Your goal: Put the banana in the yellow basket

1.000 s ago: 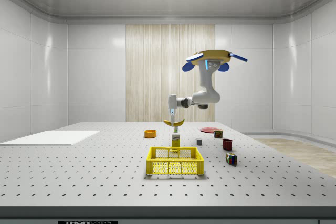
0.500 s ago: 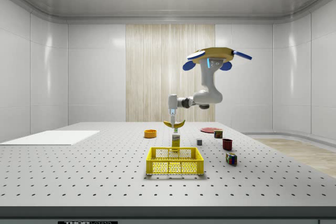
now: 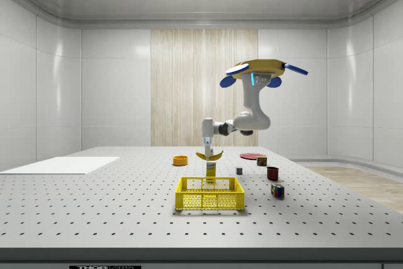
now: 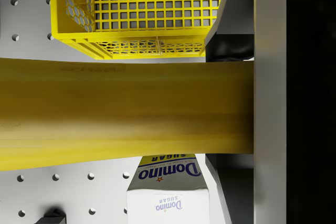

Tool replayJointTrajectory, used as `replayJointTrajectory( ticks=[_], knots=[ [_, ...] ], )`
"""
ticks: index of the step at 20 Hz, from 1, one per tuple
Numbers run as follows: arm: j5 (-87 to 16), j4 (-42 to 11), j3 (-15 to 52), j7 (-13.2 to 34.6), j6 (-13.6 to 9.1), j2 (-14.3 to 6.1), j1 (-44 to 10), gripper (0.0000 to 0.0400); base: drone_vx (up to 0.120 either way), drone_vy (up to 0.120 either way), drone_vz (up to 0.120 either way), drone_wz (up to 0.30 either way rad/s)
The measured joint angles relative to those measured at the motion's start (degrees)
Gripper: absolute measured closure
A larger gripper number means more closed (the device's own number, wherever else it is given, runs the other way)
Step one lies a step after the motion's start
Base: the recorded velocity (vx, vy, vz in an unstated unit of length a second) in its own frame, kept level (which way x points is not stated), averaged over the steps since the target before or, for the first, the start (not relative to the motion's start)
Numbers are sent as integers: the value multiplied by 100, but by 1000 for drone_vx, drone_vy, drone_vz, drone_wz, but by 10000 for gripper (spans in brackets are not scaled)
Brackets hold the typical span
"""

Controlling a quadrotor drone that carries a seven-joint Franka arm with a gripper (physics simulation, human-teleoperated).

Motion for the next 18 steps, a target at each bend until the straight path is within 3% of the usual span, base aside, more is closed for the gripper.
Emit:
replayJointTrajectory(
  ticks=[18],
  knots=[
    [22, 2, 8, 8, 54, -57, -11, 207, 0, 120, -49, 0]
  ],
)
